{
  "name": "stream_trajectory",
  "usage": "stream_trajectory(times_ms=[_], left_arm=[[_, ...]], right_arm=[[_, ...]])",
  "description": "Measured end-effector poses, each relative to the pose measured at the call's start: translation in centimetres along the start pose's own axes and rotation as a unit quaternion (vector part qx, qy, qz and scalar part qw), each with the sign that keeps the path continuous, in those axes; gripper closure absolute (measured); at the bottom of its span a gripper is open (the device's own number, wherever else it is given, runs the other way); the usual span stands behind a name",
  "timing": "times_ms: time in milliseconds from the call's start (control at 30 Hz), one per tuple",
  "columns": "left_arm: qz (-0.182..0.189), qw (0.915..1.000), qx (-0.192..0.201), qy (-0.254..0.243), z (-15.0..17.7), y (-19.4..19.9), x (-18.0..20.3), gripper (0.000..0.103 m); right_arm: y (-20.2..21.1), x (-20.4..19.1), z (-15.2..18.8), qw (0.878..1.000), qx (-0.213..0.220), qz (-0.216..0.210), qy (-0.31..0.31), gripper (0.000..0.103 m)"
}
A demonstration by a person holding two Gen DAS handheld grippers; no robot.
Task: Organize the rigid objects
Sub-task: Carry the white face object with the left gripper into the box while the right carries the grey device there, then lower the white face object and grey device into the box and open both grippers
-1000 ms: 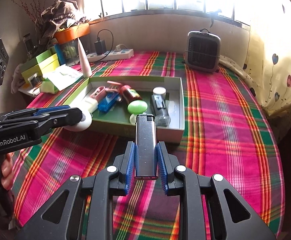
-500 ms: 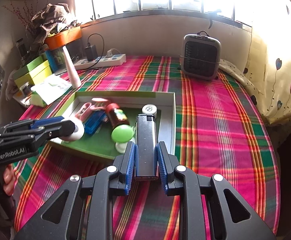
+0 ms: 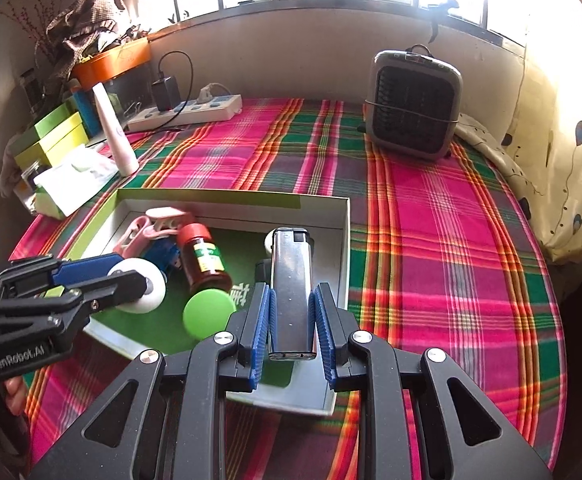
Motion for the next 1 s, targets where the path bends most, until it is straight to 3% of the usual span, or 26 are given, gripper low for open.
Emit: stream_trajectory(times_ms=[1000], left_arm=[[-0.024, 0.9995, -0.003, -0.019, -0.3, -1.4, 0.0, 0.068]], right_arm=[[-2.1, -0.1, -0.6, 1.000, -0.007, -0.009, -0.002, 0.079]])
Point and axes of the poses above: each gripper's, at about its wrist camera, not at the fingertips, and y roughly against the way its jaws point, x to its right, z to its underside, the point moved 5 cm from there along -y, roughly the way its jaws point, and after that the axes turned 7 degrees about z, right-handed, at the moved point
